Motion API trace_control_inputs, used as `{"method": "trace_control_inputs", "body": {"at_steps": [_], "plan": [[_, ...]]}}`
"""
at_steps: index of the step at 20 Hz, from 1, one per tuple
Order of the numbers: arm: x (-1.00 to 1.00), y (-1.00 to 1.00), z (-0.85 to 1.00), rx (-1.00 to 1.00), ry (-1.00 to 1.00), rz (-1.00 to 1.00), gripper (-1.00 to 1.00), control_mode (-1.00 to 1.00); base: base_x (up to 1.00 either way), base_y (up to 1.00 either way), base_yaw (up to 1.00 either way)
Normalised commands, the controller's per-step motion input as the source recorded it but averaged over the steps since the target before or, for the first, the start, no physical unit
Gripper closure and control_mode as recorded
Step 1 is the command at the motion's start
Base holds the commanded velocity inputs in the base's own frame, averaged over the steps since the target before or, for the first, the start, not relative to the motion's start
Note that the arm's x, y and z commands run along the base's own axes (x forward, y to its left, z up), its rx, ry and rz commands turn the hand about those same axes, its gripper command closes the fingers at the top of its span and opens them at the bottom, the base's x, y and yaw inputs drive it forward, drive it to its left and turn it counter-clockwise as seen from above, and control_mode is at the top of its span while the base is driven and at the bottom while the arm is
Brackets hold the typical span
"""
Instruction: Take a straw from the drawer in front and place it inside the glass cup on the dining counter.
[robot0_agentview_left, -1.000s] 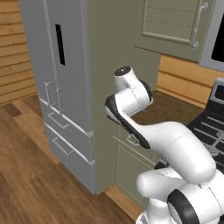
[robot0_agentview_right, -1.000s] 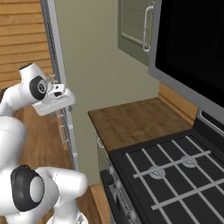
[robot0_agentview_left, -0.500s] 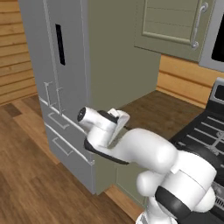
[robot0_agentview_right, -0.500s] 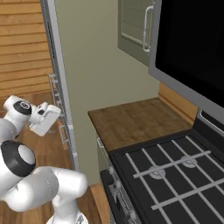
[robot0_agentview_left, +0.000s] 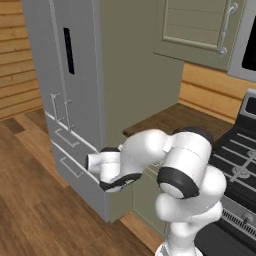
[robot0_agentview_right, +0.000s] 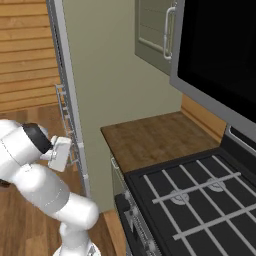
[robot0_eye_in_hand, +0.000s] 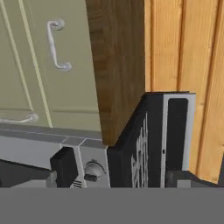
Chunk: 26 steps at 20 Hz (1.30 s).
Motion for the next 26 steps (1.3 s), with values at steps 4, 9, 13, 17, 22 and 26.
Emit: {"method": "trace_control_inputs", "body": {"at_steps": [4,9,13,17,22,26], "plan": [[0.34,-0.14,-0.54,-0.24,0.00,-0.16,-1.00,-1.00,0.00,0.00,0.00],[0.39,-0.28,-0.44,-0.18,-0.02,-0.13,-1.00,-1.00,0.00,0.00,0.00],[0.51,-0.32,-0.42,-0.12,-0.01,-0.09,-1.00,-1.00,0.00,0.00,0.00],[0.56,-0.25,-0.41,-0.07,0.00,-0.06,-1.00,-1.00,0.00,0.00,0.00],[0.48,-0.32,-0.29,-0.02,0.00,-0.04,-1.00,-1.00,0.00,0.00,0.00],[0.27,-0.43,-0.12,0.00,0.00,0.02,-1.00,-1.00,0.00,0.00,0.00]]}}
